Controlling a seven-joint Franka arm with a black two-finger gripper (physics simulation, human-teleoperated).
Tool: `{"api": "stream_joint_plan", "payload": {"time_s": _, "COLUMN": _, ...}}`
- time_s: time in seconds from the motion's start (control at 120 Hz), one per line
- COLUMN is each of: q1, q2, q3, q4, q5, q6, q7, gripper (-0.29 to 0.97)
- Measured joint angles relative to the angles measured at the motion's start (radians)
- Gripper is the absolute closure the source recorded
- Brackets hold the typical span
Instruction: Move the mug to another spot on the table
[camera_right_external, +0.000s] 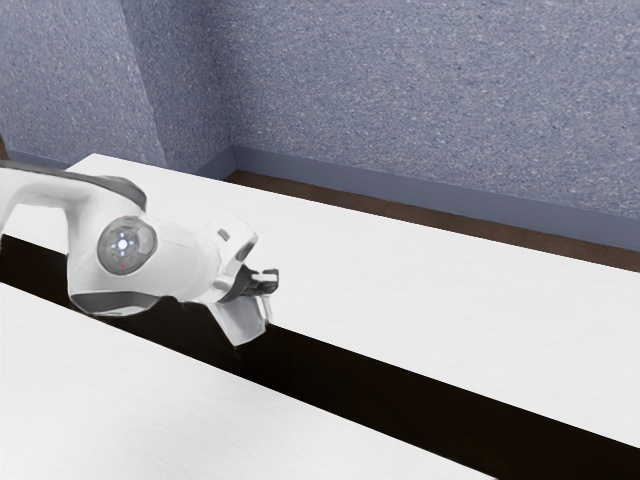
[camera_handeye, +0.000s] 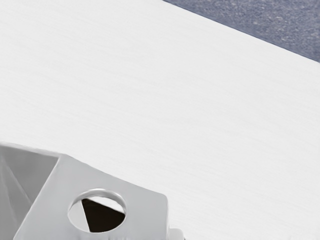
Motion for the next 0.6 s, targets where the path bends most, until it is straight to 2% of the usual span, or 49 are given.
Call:
{"api": "stream_joint_plan", "payload": {"time_s": 0.075, "q1": 0.003, "q2": 0.0, "q3": 0.0, "q4": 0.023, "q5": 0.122, "q6": 0.005, "q7": -0.019, "gripper": 0.79}}
{"api": "stream_joint_plan", "payload": {"time_s": 0.208, "q1": 0.014, "q2": 0.039, "q3": -0.001, "q4": 0.079, "q5": 0.299, "q6": 0.009, "q7": -0.05, "gripper": 0.79}}
{"api": "stream_joint_plan", "payload": {"time_s": 0.383, "q1": 0.03, "q2": 0.123, "q3": -0.022, "q4": 0.155, "q5": 0.439, "q6": 0.0, "q7": -0.106, "gripper": 0.79}}
{"api": "stream_joint_plan", "payload": {"time_s": 0.483, "q1": 0.058, "q2": 0.123, "q3": -0.084, "q4": 0.154, "q5": 0.653, "q6": -0.059, "q7": -0.204, "gripper": 0.79}}
{"api": "stream_joint_plan", "payload": {"time_s": 0.6, "q1": 0.024, "q2": 0.121, "q3": -0.12, "q4": 0.144, "q5": 0.829, "q6": -0.121, "q7": -0.339, "gripper": 0.79}}
